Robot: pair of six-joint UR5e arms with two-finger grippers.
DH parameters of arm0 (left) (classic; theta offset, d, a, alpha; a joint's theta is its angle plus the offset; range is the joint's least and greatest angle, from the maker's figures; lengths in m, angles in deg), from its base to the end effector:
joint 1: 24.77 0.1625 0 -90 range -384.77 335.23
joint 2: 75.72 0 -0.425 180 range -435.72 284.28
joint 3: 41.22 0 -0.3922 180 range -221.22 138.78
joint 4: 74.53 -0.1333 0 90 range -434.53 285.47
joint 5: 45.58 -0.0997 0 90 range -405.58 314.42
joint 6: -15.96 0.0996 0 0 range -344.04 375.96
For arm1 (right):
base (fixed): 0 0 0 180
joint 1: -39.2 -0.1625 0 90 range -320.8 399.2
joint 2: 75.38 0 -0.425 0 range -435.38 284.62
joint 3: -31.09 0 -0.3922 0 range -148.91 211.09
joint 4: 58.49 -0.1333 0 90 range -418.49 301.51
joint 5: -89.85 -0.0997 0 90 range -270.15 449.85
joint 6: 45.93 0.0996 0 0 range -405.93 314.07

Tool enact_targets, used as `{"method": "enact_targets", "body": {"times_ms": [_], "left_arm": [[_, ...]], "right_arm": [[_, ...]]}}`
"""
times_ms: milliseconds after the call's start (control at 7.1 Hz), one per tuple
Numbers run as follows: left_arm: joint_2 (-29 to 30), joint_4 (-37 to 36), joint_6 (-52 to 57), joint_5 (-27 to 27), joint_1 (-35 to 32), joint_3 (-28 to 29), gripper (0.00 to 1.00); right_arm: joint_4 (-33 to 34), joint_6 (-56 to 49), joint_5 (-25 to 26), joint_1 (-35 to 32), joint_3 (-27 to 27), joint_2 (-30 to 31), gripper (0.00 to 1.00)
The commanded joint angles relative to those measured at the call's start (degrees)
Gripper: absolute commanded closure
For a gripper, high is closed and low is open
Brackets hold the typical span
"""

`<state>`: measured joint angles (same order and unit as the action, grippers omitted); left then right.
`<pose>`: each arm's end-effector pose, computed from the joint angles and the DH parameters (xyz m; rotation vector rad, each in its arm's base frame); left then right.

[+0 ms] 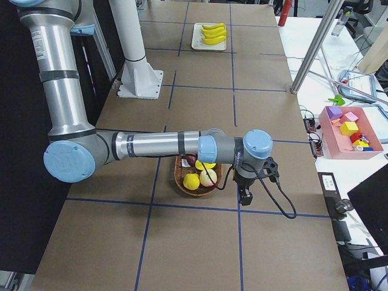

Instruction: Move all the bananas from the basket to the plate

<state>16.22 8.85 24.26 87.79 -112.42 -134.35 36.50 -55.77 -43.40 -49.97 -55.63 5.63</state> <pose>-0.0442 -0.5050 0.6277 0.0136 0.7581 0.1667 0.0570 -0.5582 0.6145 0.0713 -0.7527 -0.1820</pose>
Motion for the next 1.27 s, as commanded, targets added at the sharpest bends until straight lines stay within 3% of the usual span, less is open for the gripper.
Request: {"method": "enact_targets", "body": {"times_ms": [0,1126], "left_arm": [[-0.61,0.11,-0.39,-0.57,0.02,-0.21,0.0],[-0.71,0.2,-0.3,-0.75,0.64,-0.91,0.0]], "right_arm": [[-0.07,0.6,-0.08,-0.04,-1.25,0.73,0.0],[-0.51,0.52,-0.16,0.05,-1.34,1.26,0.0]]}}
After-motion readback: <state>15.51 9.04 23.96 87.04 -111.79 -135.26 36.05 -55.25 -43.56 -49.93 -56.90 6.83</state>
